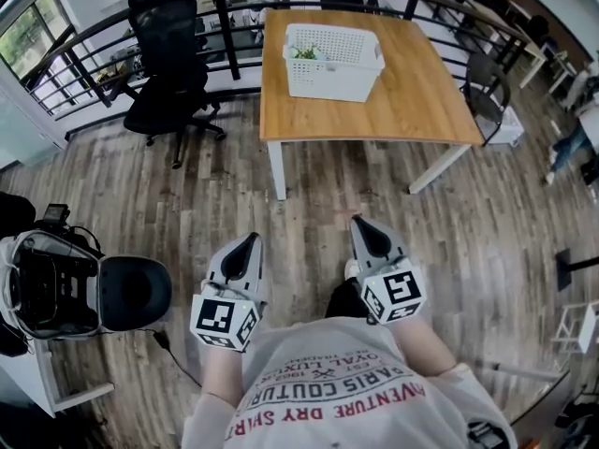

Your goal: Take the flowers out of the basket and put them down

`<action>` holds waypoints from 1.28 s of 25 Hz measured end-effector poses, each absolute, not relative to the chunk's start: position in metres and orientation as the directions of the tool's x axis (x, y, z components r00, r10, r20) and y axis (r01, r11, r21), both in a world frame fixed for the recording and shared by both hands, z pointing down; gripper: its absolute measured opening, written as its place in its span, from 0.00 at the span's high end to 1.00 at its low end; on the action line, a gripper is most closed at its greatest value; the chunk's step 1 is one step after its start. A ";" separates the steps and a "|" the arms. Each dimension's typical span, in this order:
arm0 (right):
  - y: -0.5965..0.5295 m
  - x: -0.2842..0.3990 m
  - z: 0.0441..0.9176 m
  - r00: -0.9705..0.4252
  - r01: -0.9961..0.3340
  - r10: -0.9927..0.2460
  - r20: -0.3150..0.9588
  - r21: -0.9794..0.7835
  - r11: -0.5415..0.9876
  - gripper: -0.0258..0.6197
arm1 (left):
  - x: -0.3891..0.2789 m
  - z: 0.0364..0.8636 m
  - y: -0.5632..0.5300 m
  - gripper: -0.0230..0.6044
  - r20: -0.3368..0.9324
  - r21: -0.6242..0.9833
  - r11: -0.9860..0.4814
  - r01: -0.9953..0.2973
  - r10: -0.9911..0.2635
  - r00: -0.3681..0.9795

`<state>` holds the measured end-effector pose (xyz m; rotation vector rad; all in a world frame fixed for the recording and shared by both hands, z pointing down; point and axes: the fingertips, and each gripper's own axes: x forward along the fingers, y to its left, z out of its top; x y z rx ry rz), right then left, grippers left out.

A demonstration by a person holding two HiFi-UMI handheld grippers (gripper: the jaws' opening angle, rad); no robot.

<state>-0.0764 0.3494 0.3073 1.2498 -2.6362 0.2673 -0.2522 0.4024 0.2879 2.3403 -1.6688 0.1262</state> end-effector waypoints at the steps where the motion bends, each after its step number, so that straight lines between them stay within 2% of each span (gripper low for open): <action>1: 0.339 -0.074 0.309 -0.625 -0.772 -0.734 0.264 -0.074 0.631 0.91 | -0.250 0.289 0.393 0.94 0.224 0.160 -0.293 -0.943 -0.919 0.324; 10: 0.210 -0.010 0.322 -0.670 -0.734 -0.694 0.265 -0.095 0.672 0.91 | -0.186 0.294 0.270 0.94 0.226 0.145 -0.237 -0.961 -0.937 0.265; 20: 0.089 0.051 0.350 -0.699 -0.698 -0.650 0.298 -0.086 0.711 0.91 | -0.111 0.313 0.137 0.94 0.212 0.156 -0.232 -0.960 -0.942 0.262; 27: 0.036 0.058 0.364 -0.691 -0.706 -0.657 0.303 -0.083 0.704 0.91 | -0.110 0.332 0.088 0.94 0.234 0.161 -0.225 -0.961 -0.937 0.259; 32: -0.016 0.044 0.370 -0.663 -0.733 -0.689 0.291 -0.068 0.677 0.91 | -0.123 0.344 0.029 0.94 0.228 0.170 -0.278 -0.945 -0.922 0.312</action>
